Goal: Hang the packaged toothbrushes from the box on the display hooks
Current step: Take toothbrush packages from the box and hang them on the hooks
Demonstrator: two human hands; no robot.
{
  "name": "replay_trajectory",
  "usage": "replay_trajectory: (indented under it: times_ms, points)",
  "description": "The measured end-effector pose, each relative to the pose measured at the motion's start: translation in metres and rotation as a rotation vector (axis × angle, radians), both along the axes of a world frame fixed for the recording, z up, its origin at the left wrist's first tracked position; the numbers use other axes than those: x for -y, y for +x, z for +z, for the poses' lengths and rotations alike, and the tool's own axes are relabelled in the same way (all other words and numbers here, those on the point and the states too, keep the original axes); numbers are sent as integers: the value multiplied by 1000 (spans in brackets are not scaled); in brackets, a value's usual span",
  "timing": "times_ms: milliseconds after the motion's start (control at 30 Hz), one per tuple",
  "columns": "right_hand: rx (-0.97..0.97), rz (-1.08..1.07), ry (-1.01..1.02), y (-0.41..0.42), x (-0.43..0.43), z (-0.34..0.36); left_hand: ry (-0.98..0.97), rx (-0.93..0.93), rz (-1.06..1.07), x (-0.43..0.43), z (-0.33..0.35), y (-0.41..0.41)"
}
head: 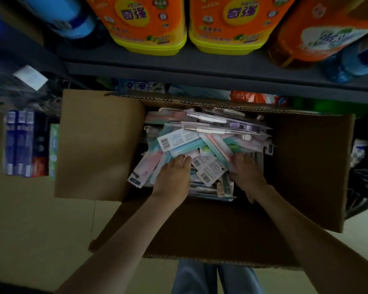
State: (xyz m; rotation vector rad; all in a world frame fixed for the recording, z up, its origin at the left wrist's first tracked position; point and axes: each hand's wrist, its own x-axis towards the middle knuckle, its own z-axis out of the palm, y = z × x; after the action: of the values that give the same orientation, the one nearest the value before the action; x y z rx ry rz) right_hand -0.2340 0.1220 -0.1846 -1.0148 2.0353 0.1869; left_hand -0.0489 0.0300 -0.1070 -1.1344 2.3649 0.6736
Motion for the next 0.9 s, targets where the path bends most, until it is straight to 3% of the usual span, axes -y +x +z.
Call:
replay_trajectory:
  times_ms: [100,200,367,500,600,800,900]
  points:
    - [38,78,-55,6,-5,13,-64,29,-88,-3,-5,-4]
    - [192,300,-229,14,-11,33,-174,28,-203,-5,-9,-7]
    - [173,474,-377,19,-4,35,-36,148,-266,-5,-4,-4]
    - [176,537,-415,20,7,32,-83,214,-272,-9,-7,8]
    - [202,528,-462,23,10,37,-99,274,-243,-11,-11,18]
    - [-51,193,-471,-3,32,40,-65,204,-65,-6,-7,37]
    - [-133,140,-414,-12,47,37,-83,218,35,3,0,46]
